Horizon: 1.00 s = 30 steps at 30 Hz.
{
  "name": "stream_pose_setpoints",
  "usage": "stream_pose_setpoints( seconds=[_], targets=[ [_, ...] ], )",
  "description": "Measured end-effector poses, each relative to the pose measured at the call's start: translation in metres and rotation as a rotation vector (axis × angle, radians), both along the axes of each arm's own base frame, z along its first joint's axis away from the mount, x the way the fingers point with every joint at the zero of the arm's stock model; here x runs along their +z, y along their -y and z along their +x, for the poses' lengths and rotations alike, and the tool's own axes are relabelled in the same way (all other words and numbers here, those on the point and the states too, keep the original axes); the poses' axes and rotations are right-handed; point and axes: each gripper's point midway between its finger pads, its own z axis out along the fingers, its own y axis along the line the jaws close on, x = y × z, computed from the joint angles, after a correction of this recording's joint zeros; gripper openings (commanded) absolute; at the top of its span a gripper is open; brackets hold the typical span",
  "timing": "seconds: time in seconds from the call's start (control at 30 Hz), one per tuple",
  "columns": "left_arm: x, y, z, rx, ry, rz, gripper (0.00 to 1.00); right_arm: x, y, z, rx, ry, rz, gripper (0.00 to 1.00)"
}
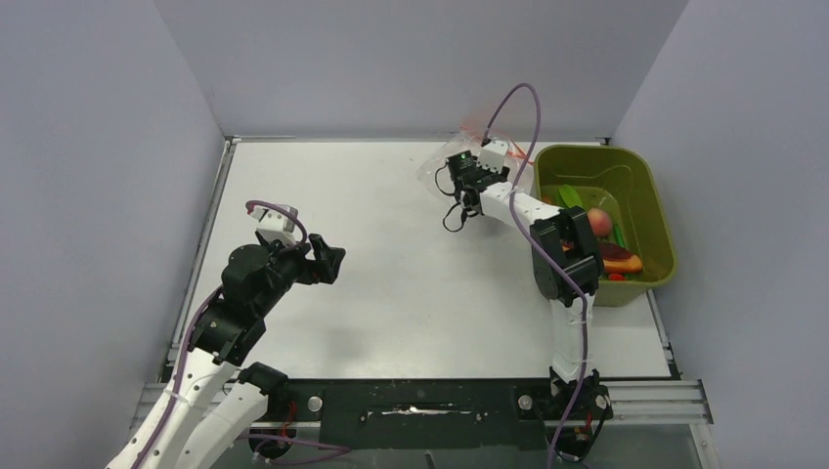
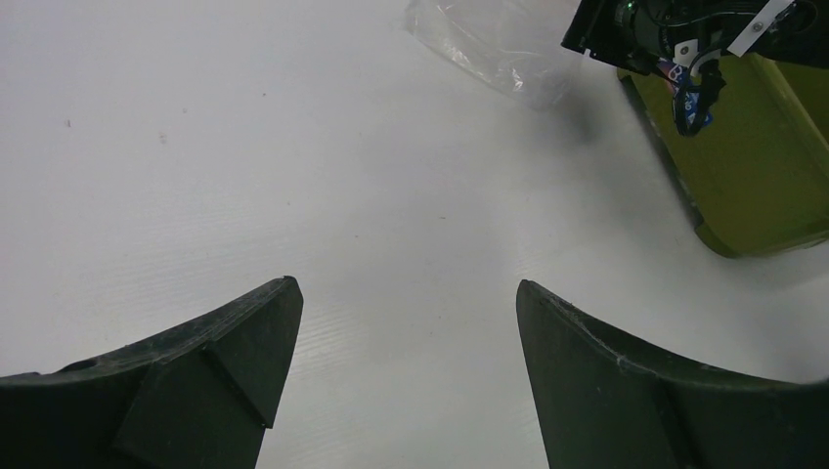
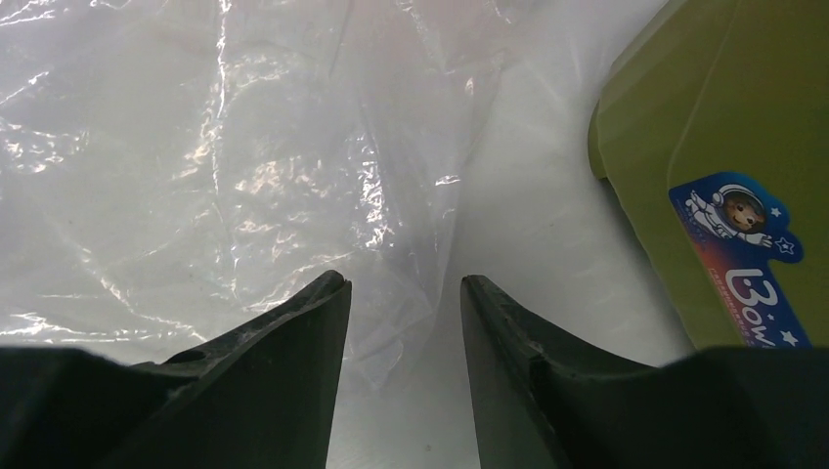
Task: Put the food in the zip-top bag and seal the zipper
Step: Pick up the zipper food storage bag at the corner of the board.
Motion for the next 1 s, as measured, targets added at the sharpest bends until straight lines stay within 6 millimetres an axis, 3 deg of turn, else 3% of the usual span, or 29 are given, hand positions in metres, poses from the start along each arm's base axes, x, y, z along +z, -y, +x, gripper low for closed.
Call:
stream_pose_setpoints(
  seconds=[0.4, 0.63, 1.0],
  targets=[
    [0.003, 0.000, -0.004, -0.014, 0.018, -0.008, 0.81, -0.019, 0.012, -0.006, -0.067, 0.003, 0.054, 0.52],
    [0.004, 0.000, -0.005, -0.013, 0.023, -0.009, 0.80, -0.034, 0.007, -0.009, -0.049, 0.002, 0.093, 0.49],
    [0.004, 0.000, -0.005, -0.013, 0.023, -0.009, 0.80, -0.040, 0.013, -0.004, -0.085, 0.024, 0.161, 0.45]
  ],
)
